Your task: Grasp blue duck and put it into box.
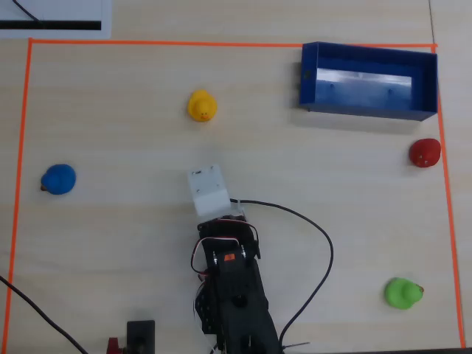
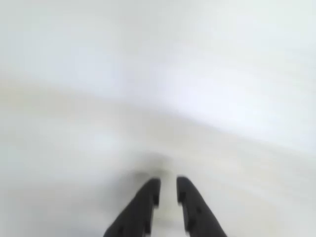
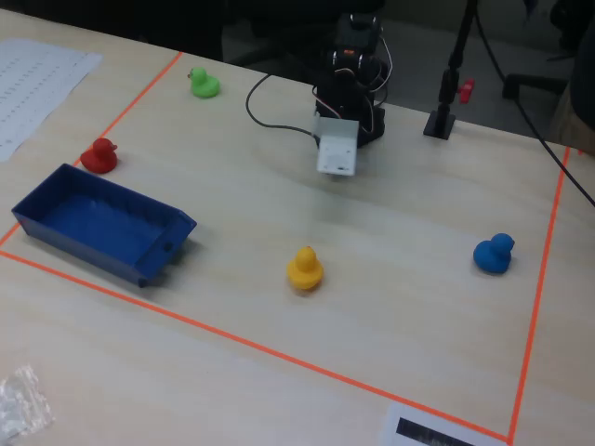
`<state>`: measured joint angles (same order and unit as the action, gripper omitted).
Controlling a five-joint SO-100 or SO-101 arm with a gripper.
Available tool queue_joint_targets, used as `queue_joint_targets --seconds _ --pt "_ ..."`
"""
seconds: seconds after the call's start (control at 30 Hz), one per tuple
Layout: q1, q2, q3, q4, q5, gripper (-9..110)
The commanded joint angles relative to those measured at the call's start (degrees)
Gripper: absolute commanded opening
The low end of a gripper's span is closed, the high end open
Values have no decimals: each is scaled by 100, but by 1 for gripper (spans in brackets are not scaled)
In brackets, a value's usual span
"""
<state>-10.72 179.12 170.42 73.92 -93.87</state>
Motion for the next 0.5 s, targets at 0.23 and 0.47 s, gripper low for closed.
queue_joint_targets --seconds 0.23,0.47 --pt "-3920 -7717 -8191 1573 2145 35" --pt "-4342 -11417 -13025 1819 2927 42"
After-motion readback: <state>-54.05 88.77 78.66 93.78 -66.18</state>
